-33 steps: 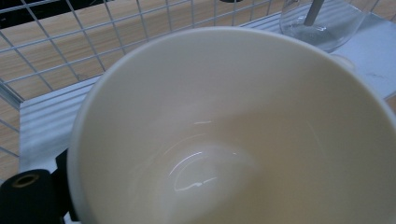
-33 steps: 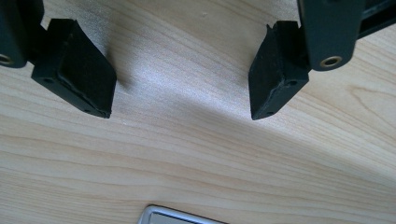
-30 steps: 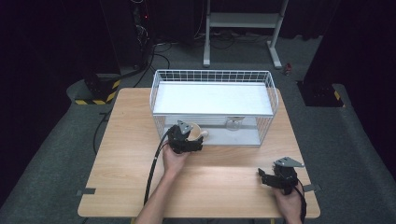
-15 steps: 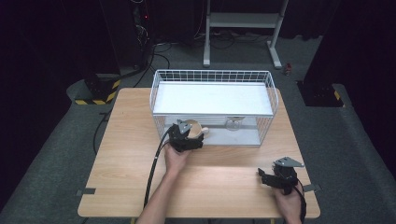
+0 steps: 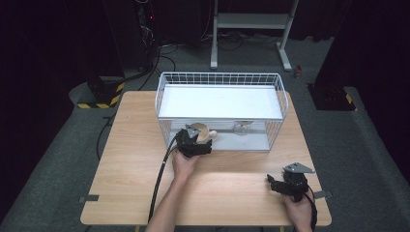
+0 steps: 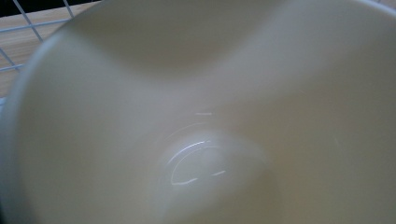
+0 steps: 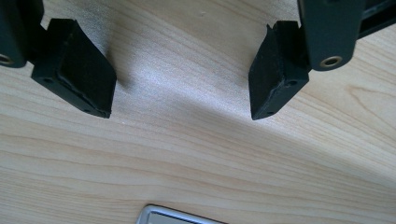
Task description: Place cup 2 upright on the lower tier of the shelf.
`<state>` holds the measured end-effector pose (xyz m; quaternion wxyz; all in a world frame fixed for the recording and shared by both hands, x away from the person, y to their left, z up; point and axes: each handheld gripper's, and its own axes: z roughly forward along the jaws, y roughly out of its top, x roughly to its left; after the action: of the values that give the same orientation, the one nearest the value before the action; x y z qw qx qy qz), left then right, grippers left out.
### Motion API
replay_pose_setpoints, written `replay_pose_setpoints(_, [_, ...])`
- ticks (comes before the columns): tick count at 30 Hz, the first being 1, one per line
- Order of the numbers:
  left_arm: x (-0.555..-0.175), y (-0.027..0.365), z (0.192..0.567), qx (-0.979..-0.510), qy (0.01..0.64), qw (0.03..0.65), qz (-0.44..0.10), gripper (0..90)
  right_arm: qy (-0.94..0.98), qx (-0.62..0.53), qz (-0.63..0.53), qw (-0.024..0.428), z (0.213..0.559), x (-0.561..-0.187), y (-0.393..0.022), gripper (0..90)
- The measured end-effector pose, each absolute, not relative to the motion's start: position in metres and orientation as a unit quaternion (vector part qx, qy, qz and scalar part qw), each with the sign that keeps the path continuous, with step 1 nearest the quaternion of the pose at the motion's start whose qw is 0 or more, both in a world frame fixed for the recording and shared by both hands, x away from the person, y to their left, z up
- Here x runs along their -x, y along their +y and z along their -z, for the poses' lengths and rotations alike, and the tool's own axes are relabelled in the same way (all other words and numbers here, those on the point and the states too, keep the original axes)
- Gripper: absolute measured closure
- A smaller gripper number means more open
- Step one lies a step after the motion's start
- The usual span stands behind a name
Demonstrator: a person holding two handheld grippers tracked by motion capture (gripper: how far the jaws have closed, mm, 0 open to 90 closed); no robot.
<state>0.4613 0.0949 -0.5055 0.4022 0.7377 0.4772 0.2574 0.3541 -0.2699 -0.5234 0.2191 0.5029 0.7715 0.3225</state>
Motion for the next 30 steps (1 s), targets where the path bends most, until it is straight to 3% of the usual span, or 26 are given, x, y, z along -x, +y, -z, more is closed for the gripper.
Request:
replay_pose_setpoints(8, [-0.460, 0.094, 0.504, -0.738, 0.486, 0.391, -0.258, 0.3, 0.772, -0.503, -0.322, 0.219, 0.523, -0.354, -0.270, 23.4])
replay_pose_setpoints(21, [-0.453, 0.097, 0.497, -0.744, 0.480, 0.391, -0.251, 0.4, 0.772, -0.503, -0.322, 0.219, 0.523, -0.354, -0.270, 23.4])
replay_pose_setpoints(30, [-0.446, 0.104, 0.496, -0.738, 0.485, 0.400, -0.245, 5.8, 0.772, -0.503, -0.323, 0.219, 0.523, -0.354, -0.270, 23.3])
